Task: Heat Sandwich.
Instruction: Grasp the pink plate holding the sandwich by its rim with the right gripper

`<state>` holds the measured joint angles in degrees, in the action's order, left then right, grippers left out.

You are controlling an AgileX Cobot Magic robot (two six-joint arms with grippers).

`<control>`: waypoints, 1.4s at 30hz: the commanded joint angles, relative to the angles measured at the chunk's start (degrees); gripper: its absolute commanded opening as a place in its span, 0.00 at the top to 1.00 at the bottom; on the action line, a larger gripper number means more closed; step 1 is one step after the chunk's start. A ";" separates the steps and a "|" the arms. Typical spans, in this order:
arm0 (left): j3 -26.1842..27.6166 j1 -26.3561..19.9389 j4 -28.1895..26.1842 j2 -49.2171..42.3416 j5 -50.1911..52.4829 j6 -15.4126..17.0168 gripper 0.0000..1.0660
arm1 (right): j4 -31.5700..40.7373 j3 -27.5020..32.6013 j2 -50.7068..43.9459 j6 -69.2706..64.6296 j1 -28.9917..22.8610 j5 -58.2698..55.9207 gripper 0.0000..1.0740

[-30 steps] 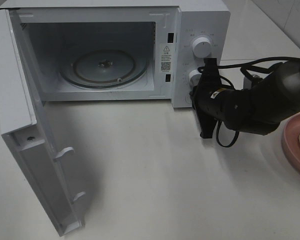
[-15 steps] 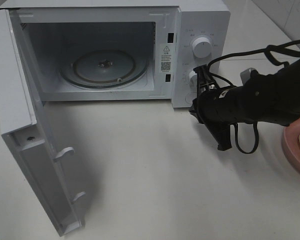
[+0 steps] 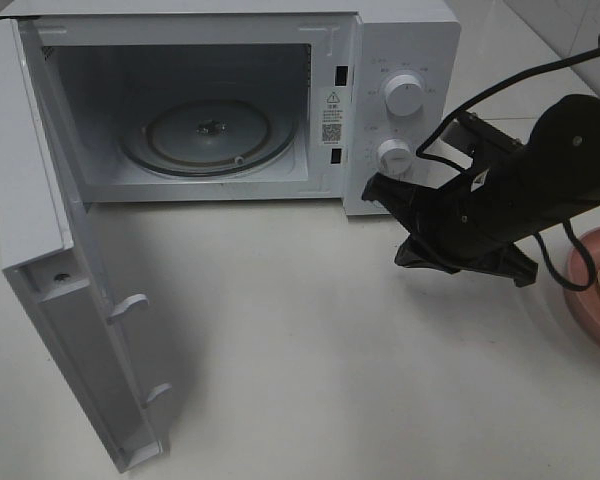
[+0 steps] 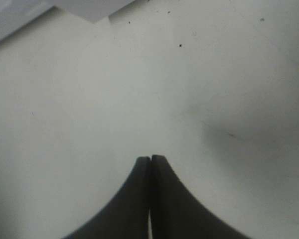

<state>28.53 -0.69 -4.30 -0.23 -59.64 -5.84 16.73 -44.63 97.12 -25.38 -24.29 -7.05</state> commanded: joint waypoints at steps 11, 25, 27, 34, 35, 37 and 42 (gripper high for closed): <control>-0.17 0.29 -0.40 -1.49 0.23 0.17 0.08 | -7.45 -0.17 -7.16 25.38 7.16 -18.16 0.92; -0.17 0.29 -0.40 -1.49 0.23 0.17 0.08 | -17.13 -5.96 -9.68 25.38 17.65 -33.46 0.40; -0.17 0.29 -0.40 -1.49 0.23 0.17 0.08 | -17.53 -6.13 -9.68 25.38 18.28 -33.75 0.34; -0.17 0.29 -0.40 -1.49 0.23 0.17 0.08 | -19.54 -6.30 -9.63 25.73 21.03 -34.43 0.10; -0.17 0.29 -0.40 -1.49 0.23 0.17 0.08 | -19.60 -6.30 -9.51 25.73 21.03 -34.43 0.10; -0.17 0.29 -0.40 -1.49 0.23 0.17 0.08 | -19.65 -6.30 -8.77 25.38 21.03 -34.66 0.10; -0.17 0.29 -0.40 -1.49 0.23 0.17 0.08 | -21.08 -6.30 -4.98 24.81 21.03 -35.41 0.11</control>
<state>28.53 -0.69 -4.30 -0.23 -59.64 -5.84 -3.38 -50.76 90.81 -0.40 -3.61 -41.88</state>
